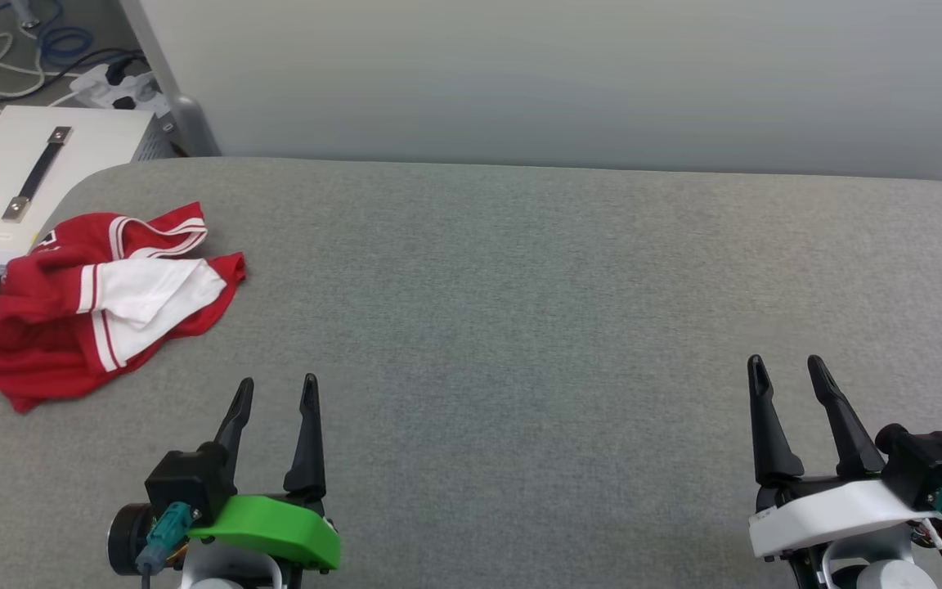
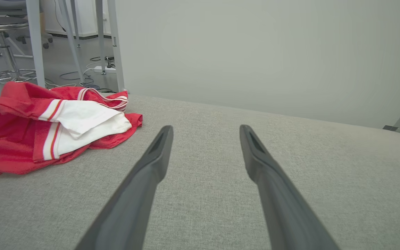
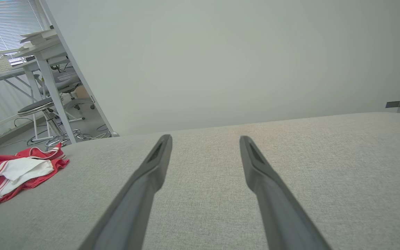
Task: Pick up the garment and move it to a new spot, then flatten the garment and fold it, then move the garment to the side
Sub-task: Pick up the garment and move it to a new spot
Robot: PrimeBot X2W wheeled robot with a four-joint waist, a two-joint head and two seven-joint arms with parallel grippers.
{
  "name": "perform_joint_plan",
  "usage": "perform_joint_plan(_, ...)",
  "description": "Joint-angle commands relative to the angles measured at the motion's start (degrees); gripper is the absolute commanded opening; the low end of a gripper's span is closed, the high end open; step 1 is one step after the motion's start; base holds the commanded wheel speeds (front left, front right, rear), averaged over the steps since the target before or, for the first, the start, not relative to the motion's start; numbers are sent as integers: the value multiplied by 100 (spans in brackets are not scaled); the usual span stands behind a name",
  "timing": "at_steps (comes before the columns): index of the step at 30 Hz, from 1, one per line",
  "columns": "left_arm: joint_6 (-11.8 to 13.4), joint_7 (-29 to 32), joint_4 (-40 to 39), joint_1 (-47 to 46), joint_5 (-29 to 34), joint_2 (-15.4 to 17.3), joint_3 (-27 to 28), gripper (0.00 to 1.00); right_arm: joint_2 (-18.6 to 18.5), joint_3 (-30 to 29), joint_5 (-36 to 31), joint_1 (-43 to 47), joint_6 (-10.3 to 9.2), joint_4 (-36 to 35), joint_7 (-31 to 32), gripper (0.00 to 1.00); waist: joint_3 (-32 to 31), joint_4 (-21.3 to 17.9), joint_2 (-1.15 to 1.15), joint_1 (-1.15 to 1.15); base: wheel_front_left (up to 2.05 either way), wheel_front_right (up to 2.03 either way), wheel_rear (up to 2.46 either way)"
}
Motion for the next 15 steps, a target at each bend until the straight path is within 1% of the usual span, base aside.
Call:
perform_joint_plan(1, -3, -56, 4, -46, -54, -25, 12, 100, 9, 34, 49, -18, -5, -18, -59, 100, 21, 271, 0, 0, 0, 0, 0)
perform_joint_plan(8, -38, -140, 30, -13, -109, -27, 2, 100, 9, 143, 164, -4, -5, -48, -142, 100, -12, 976, 0, 0, 0, 0, 0)
perform_joint_plan(15, -82, -222, 59, 29, -154, -29, 11, 100, 10, 386, 248, 5, -5, -187, -223, 100, -59, 1702, 0, 0, 0, 0, 0)
